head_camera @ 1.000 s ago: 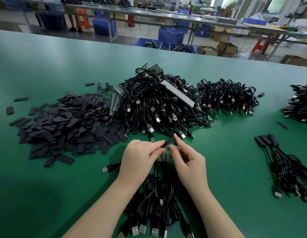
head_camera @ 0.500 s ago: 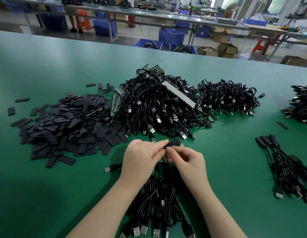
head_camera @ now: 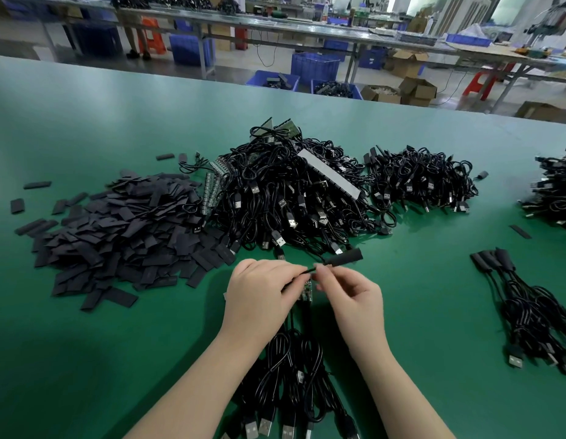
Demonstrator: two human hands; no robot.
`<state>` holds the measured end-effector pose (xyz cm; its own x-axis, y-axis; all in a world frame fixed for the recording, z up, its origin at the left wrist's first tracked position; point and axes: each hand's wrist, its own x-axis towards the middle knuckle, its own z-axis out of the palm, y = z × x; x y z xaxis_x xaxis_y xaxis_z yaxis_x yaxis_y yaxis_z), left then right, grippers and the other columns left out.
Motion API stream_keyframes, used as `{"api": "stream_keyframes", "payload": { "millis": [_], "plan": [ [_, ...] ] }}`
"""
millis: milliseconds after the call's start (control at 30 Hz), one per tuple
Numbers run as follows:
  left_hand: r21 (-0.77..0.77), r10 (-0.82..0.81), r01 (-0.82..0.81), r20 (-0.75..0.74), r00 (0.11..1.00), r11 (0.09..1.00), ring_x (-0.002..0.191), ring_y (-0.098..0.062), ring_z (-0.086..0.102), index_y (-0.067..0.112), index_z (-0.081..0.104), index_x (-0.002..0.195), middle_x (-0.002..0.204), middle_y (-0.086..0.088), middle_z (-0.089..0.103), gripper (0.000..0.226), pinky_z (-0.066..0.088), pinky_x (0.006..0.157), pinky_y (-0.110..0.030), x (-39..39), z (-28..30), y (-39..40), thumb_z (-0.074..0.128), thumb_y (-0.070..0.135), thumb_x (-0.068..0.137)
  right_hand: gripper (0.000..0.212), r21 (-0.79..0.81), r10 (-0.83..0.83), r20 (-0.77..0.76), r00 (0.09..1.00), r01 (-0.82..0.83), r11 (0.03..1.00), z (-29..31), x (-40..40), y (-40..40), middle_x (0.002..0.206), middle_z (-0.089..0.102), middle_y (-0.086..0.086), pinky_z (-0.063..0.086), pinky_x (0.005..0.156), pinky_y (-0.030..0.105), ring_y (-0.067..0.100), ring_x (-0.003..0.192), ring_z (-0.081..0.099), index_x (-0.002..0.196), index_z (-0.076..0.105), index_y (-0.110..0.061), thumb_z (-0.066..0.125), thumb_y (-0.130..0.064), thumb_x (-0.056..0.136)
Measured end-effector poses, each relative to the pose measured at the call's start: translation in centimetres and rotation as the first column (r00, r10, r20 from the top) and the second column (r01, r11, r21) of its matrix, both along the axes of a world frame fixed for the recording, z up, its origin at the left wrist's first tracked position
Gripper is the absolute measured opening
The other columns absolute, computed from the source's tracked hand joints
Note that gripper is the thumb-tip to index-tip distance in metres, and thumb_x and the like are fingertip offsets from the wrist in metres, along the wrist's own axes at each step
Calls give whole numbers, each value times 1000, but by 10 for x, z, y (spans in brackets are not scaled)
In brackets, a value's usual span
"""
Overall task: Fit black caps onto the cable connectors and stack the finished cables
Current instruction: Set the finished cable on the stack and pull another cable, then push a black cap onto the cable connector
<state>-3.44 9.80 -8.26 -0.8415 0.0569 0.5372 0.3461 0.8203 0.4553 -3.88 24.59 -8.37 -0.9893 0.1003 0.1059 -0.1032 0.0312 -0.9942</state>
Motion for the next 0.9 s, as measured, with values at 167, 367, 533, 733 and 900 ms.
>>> {"api": "stream_keyframes", "payload": {
  "millis": [167, 367, 533, 733, 900],
  "plan": [
    [49, -9, 9, 7, 1000, 999, 101, -6, 64, 27, 74, 108, 105, 14, 71, 36, 37, 90, -26, 0, 3, -1, 51, 50, 91, 10, -67, 0, -5, 1000, 0, 998, 5, 3, -4, 88, 78, -1, 54, 75, 18, 8, 85, 72, 84, 77, -18, 71, -12, 89],
    [122, 3, -10, 52, 999, 992, 120, -6, 54, 26, 64, 125, 124, 12, 64, 57, 26, 101, -26, 1, -2, -4, 24, 57, 99, 14, -300, -346, -104, 932, 303, 905, 48, -16, 69, 77, 74, 2, 59, 69, 22, 15, 72, 73, 89, 61, -18, 58, -25, 100],
    [101, -2, -4, 64, 998, 995, 114, -5, 57, 27, 68, 118, 116, 15, 66, 55, 22, 95, -20, -1, -3, -2, 23, 53, 99, 22, 759, -511, -75, 857, 381, 528, 36, -27, 154, 80, 70, 0, 49, 60, 30, 23, 73, 65, 105, 70, -19, 59, -36, 96],
    [96, 59, -73, 138, 989, 993, 113, -2, 56, 29, 67, 119, 116, 17, 66, 45, 23, 98, -24, -2, -4, -2, 32, 47, 99, 37, 992, -489, -96, 867, 45, -116, 4, -14, 192, 127, 60, 4, 42, 91, 40, 30, 117, 53, 132, 55, -25, 43, -41, 101],
    [8, 87, -91, 225, 970, 996, 114, -5, 55, 31, 65, 123, 122, 16, 64, 29, 23, 99, -25, -4, -11, -3, 54, 33, 96, 34, 979, -376, -156, 913, 94, -179, 9, -11, 202, 127, 64, 6, 42, 91, 42, 34, 115, 54, 131, 61, -21, 51, -31, 101]
  ]
}}
